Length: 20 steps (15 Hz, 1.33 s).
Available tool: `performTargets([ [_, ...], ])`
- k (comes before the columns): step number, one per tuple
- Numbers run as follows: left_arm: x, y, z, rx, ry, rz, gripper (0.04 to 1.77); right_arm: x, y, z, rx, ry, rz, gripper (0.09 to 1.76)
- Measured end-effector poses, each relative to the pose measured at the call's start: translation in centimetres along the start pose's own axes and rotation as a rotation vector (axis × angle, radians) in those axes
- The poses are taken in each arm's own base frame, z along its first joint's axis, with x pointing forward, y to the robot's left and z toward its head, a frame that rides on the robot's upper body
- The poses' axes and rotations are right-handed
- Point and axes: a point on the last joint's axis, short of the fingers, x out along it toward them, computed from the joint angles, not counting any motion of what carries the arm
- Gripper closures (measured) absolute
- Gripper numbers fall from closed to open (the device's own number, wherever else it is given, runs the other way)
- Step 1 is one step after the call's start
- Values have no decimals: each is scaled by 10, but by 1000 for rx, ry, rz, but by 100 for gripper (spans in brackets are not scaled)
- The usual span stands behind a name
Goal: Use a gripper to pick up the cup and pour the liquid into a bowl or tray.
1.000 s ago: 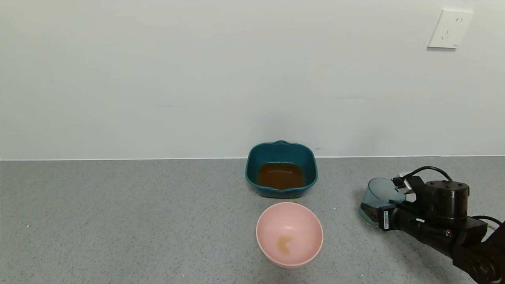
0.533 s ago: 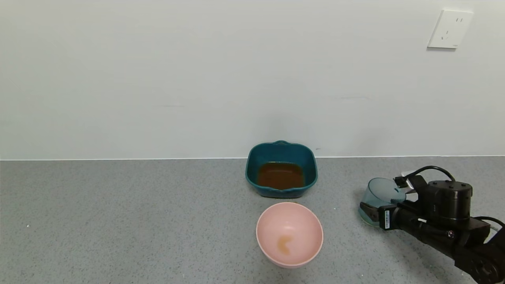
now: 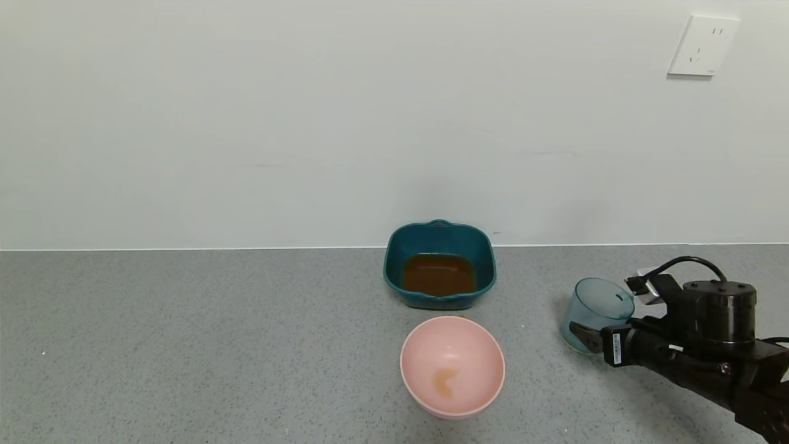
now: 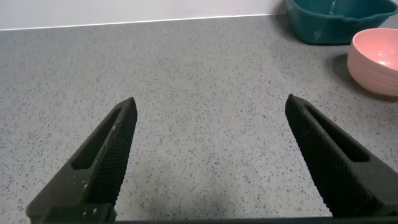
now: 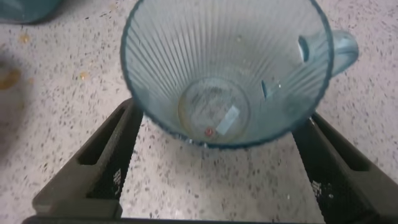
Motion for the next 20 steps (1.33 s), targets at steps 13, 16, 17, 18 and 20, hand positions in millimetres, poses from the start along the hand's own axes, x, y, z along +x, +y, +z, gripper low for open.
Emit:
performTargets([
  [13,0,0,0,0,0,0,9,-110,0,25,23,92,-14,15],
  [16,0,0,0,0,0,0,9,-147,-1,16,34,70,-20,15],
  [17,0,0,0,0,0,0,9,-158,-1,12,36,63,-21,15],
  [18,0,0,0,0,0,0,9,-168,-1,7,43,60,-21,15],
  [20,0,0,0,0,0,0,9,-189,0,-2,61,54,-18,15],
])
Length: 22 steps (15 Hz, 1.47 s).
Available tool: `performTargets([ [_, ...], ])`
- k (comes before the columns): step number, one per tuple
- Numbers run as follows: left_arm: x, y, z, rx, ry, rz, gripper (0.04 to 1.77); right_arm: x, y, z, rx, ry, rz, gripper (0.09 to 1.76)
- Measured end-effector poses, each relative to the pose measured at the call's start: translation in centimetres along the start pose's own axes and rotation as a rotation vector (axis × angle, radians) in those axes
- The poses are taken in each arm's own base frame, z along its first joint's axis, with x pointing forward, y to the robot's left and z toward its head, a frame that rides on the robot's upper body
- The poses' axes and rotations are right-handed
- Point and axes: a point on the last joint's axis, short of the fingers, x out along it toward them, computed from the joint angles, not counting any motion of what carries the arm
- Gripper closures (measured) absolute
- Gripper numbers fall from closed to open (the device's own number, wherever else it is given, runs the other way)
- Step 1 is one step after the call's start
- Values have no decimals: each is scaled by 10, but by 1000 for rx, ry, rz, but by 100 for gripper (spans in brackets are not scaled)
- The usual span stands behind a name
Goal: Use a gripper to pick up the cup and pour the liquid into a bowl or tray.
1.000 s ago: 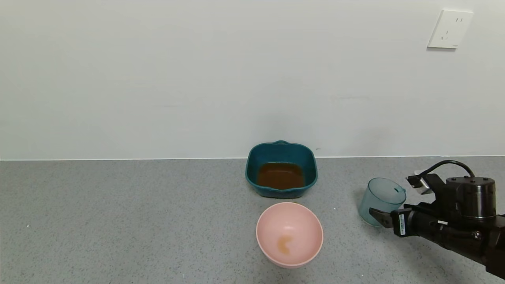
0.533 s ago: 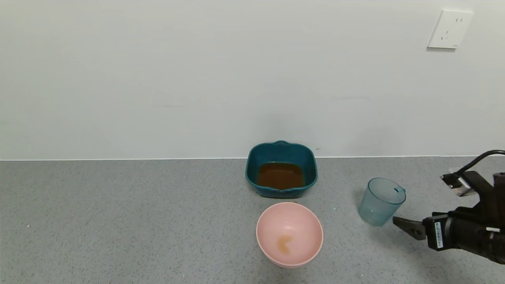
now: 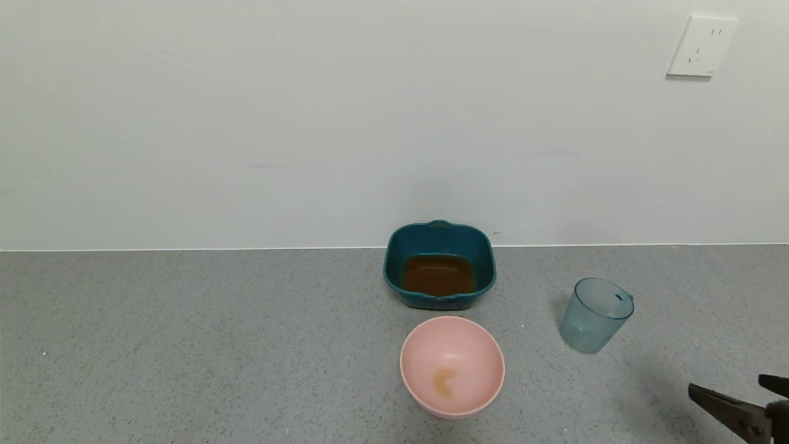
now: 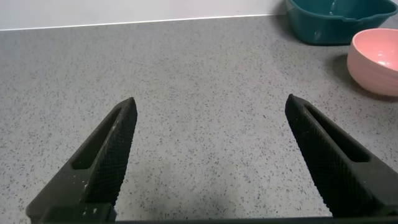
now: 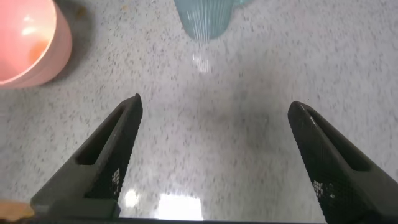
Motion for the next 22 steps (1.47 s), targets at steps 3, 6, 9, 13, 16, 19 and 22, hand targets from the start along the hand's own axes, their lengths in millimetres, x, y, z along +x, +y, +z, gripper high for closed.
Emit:
performTargets([
  [3,0,0,0,0,0,0,9,-25,-2,-18,14,-3,-2,15],
  [6,0,0,0,0,0,0,9,-46,-4,-35,19,-41,-1,15],
  [9,0,0,0,0,0,0,9,-66,-5,-54,26,-81,-10,15],
  [13,0,0,0,0,0,0,9,-89,-6,-82,59,-156,-64,15],
  [16,0,0,0,0,0,0,9,-97,-5,-102,71,-213,-88,15],
  [19,0,0,0,0,0,0,9,-97,-5,-123,67,-274,-87,15],
  [22,0,0,0,0,0,0,9,-99,-6,-132,62,-367,-97,15],
])
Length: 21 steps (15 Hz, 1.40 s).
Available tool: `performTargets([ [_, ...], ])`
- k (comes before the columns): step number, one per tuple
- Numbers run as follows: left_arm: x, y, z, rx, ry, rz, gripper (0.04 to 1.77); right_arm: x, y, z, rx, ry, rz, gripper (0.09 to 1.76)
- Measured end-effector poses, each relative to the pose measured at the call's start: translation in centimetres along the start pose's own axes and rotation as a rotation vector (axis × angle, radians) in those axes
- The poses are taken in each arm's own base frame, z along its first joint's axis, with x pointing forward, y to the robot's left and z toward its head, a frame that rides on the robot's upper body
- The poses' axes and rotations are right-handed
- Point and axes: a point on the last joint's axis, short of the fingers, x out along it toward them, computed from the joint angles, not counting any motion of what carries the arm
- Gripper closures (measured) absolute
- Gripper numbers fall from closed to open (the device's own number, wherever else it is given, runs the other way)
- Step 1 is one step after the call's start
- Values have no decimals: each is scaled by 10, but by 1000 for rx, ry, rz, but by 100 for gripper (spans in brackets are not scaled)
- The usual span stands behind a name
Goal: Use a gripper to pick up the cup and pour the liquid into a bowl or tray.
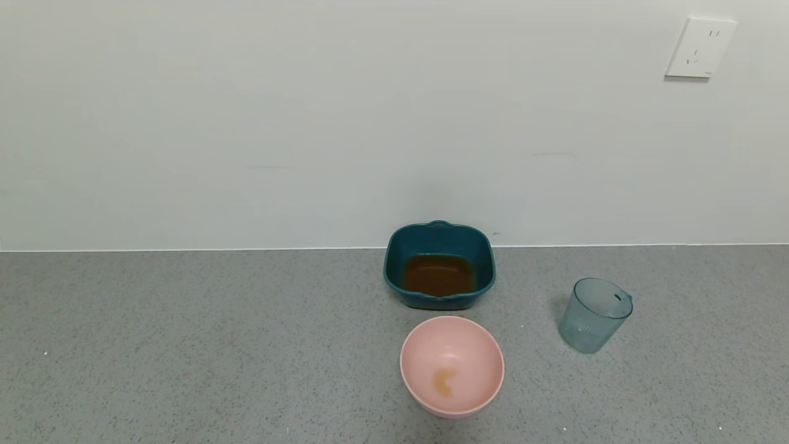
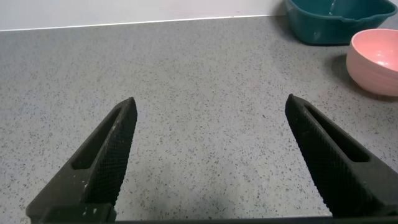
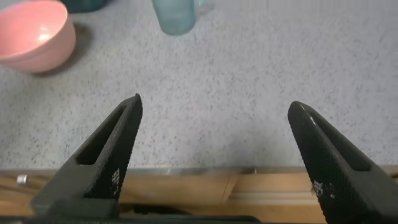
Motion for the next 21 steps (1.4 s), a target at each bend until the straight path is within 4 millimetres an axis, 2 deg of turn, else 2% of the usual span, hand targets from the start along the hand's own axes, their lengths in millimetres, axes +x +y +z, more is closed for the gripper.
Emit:
performTargets([
  [4,0,0,0,0,0,0,9,6,0,5,4,-211,13,15],
  [10,0,0,0,0,0,0,9,19,0,-3,-37,-311,14,15],
  [15,0,0,0,0,0,0,9,28,-2,-22,-94,-214,2,15],
  [21,0,0,0,0,0,0,9,28,-2,-22,-90,-213,3,15],
])
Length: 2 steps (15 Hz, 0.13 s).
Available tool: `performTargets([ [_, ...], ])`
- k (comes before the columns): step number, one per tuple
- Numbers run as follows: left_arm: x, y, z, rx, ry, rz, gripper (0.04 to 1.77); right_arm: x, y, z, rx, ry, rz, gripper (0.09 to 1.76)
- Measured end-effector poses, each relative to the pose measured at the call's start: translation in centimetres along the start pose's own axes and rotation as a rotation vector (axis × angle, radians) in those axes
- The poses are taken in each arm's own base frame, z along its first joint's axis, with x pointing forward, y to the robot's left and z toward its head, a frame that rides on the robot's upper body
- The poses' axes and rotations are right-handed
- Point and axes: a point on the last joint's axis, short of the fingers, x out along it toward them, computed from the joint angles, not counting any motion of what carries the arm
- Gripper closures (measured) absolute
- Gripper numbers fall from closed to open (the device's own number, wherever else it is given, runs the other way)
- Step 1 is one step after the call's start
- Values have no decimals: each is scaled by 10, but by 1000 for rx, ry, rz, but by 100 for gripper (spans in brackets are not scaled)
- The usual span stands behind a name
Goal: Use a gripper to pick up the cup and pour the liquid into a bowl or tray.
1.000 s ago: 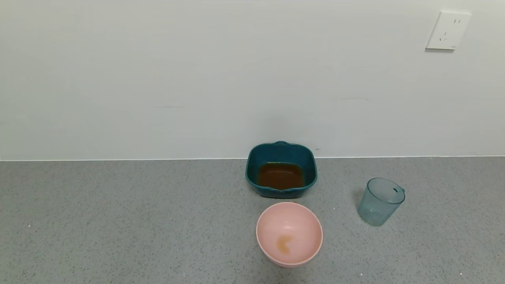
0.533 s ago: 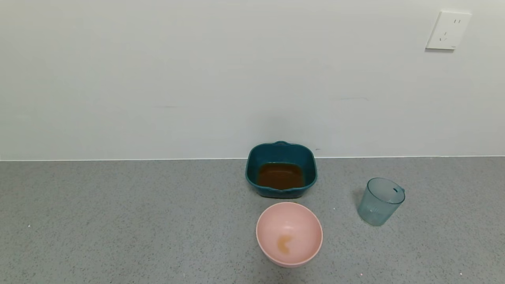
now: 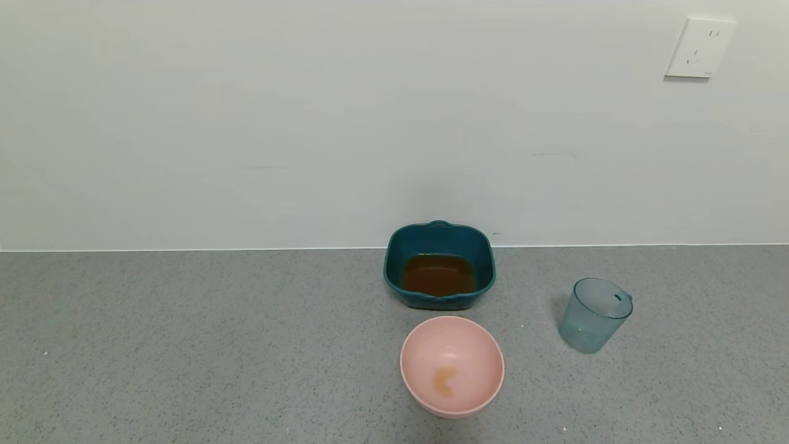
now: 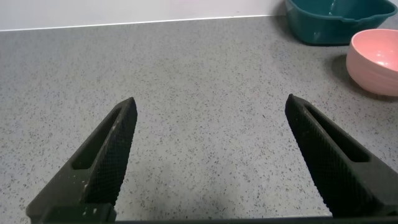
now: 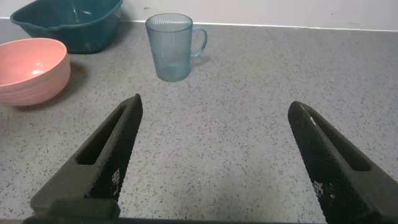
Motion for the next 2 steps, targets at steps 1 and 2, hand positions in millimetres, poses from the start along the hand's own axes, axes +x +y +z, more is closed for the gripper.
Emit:
performTargets([
  [1,0,0,0,0,0,0,9,0,0,0,0,0,0,15],
  [2,0,0,0,0,0,0,9,0,0,0,0,0,0,15],
])
